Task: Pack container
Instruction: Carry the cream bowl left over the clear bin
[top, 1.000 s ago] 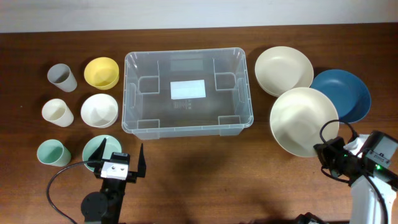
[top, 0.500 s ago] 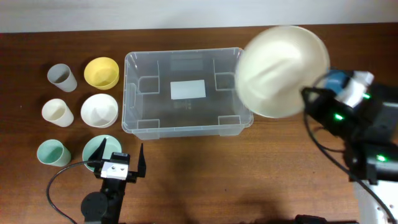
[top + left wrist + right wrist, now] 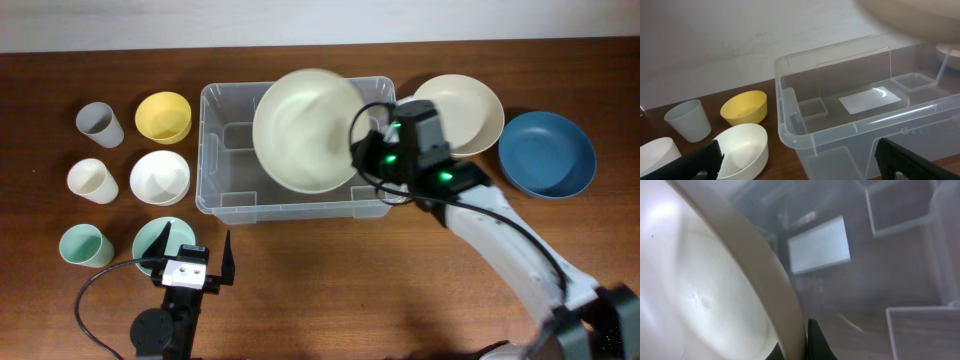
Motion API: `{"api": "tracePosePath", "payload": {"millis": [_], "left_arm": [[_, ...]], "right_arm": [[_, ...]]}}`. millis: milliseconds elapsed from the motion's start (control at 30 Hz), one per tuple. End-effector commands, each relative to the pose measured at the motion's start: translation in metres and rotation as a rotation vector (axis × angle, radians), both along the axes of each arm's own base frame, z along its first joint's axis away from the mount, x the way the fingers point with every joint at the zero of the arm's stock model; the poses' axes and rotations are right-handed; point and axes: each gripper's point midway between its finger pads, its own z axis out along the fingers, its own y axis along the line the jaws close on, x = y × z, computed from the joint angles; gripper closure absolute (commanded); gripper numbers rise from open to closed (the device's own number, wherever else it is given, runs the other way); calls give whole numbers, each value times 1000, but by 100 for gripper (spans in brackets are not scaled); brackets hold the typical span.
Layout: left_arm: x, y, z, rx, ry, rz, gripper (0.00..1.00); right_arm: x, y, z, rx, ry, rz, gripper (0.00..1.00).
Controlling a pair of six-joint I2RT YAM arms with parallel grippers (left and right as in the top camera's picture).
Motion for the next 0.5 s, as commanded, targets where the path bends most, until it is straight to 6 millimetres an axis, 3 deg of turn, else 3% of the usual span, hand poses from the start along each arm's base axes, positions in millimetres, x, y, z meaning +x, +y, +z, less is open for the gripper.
{"api": "tracePosePath", "payload": {"millis": [0,233,467], "left_arm": [[0,2,-1,9,1,6,0],[0,2,-1,9,1,6,0],[0,2,-1,9,1,6,0]], "right_arm": [[10,25,4,-23,-33,41,96],[16,53,-3,-94,-56,77,96],[35,56,-4,-101,-115,34,96]]}}
